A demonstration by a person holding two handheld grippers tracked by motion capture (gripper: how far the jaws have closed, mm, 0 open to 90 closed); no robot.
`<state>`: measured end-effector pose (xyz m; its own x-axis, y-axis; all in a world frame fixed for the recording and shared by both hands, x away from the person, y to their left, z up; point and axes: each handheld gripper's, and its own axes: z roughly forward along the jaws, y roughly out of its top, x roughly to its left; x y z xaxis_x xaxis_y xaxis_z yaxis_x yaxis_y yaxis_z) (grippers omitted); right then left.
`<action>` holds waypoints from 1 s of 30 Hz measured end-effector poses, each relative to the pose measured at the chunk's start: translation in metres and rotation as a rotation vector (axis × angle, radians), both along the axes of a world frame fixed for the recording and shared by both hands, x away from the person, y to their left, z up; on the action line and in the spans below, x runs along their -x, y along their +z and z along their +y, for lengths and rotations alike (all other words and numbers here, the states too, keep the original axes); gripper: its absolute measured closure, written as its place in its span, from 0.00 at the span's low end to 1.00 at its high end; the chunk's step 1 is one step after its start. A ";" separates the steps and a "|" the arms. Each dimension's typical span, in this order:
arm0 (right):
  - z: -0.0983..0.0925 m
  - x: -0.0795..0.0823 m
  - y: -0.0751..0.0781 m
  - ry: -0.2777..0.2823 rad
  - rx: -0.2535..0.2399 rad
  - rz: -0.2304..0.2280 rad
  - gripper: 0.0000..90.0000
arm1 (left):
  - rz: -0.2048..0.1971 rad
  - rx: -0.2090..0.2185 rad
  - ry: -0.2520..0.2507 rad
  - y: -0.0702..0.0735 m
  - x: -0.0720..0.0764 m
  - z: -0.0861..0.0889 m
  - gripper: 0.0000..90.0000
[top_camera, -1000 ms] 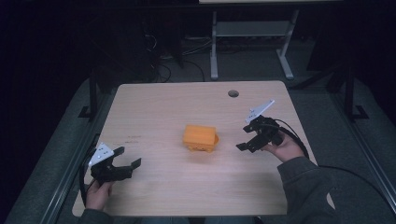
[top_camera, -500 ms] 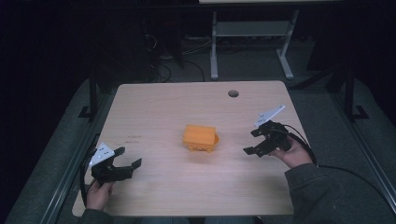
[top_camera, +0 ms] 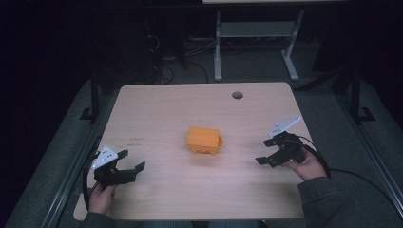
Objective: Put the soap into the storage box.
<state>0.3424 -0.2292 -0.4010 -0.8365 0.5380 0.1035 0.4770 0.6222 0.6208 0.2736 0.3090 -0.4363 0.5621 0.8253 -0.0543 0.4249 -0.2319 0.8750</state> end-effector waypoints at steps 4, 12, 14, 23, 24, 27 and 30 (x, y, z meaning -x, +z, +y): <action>-0.005 0.005 -0.005 -0.007 -0.002 0.002 0.22 | -0.003 -0.006 -0.004 -0.001 0.000 0.000 0.16; -0.016 0.017 -0.019 -0.035 -0.012 0.016 0.22 | -0.002 -0.015 -0.009 -0.001 -0.001 -0.002 0.16; -0.018 0.021 -0.022 -0.043 -0.014 0.015 0.22 | -0.003 -0.015 -0.010 -0.002 -0.001 -0.002 0.16; -0.031 0.040 -0.039 -0.082 -0.040 0.016 0.21 | 0.002 -0.018 -0.021 -0.003 -0.001 -0.005 0.16; -0.032 0.043 -0.041 -0.095 -0.046 0.014 0.20 | 0.002 -0.020 -0.022 -0.003 -0.001 -0.005 0.16; -0.036 0.058 -0.051 -0.143 -0.076 -0.010 0.18 | 0.002 -0.022 -0.029 -0.002 0.000 -0.006 0.16; -0.036 0.072 -0.054 -0.156 -0.087 -0.040 0.18 | -0.004 -0.025 -0.038 -0.002 0.000 -0.006 0.16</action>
<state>0.2706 -0.2656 -0.4552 -0.7478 0.6523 0.1234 0.5373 0.4856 0.6895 0.2735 0.3031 -0.4379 0.5933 0.8044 -0.0320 0.4122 -0.2694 0.8704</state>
